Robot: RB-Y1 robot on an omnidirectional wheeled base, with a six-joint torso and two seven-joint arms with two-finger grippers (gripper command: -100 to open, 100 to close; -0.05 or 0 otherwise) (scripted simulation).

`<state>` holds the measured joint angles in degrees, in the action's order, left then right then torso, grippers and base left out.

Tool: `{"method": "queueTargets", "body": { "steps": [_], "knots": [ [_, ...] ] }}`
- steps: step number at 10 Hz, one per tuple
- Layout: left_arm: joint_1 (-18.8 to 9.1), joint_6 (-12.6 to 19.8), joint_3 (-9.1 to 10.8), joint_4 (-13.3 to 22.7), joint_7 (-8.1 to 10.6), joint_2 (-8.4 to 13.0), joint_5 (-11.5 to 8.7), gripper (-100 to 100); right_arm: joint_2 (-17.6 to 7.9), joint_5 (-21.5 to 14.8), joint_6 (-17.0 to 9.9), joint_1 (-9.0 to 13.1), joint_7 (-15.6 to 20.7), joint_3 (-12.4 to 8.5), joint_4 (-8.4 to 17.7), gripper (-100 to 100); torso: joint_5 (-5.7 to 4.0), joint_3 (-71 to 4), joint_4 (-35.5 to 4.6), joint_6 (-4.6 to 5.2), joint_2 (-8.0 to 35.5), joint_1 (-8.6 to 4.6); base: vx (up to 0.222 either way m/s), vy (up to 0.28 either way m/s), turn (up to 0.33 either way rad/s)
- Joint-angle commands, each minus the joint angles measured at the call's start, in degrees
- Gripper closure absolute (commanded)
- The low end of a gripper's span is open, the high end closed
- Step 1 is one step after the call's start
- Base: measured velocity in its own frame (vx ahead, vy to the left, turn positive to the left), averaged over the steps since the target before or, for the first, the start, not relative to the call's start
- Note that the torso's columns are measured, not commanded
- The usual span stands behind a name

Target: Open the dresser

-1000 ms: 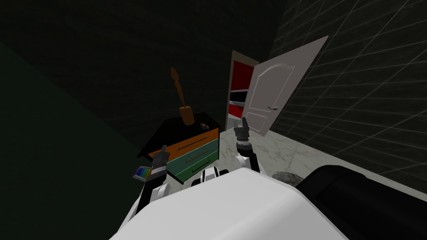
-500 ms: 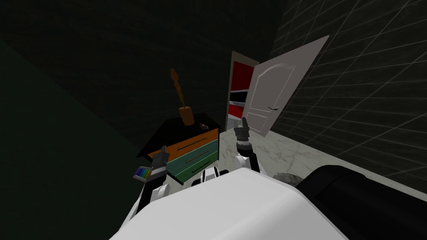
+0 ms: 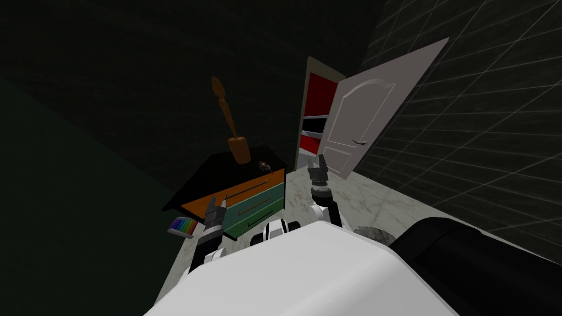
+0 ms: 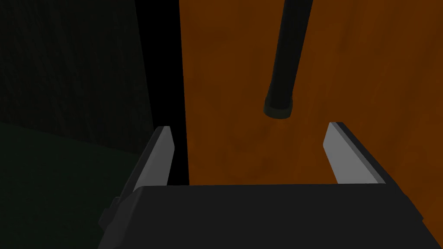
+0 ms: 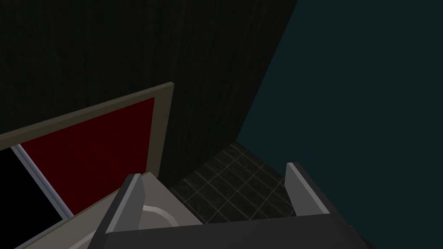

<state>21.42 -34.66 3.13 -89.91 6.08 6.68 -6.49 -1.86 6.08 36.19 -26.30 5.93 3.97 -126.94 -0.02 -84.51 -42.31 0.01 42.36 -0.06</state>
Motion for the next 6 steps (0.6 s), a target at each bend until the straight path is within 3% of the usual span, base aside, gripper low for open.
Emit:
{"method": "queueTargets", "body": {
  "steps": [1, 4, 6],
  "knots": [
    [-0.73, -0.67, 0.42, 3.04, -0.06, -3.21, -0.28, -100, 0.00, 0.00, 0.00, 0.00, 0.00, 0.00, 0.00, 0, 0.01, 0.01, -0.01, 0.00, 0.02, 0.04, 0.008, -0.085, 0.026],
    [-0.97, -1.09, 0.67, 4.63, 0.01, -6.96, -0.47, -100, 0.00, 0.00, 0.00, 0.01, 0.00, 0.00, 0.00, 0, 0.03, -0.04, 0.01, -0.01, -0.05, 0.14, -0.001, -0.058, 0.020],
    [-0.88, 0.79, 0.82, 2.56, -0.10, -6.31, -0.54, -100, -0.01, 0.00, 0.00, 0.01, 0.00, -0.01, 0.00, 0, 0.05, -0.07, 0.02, -0.01, -0.09, 0.19, 0.022, -0.009, 0.000]
  ]
}}
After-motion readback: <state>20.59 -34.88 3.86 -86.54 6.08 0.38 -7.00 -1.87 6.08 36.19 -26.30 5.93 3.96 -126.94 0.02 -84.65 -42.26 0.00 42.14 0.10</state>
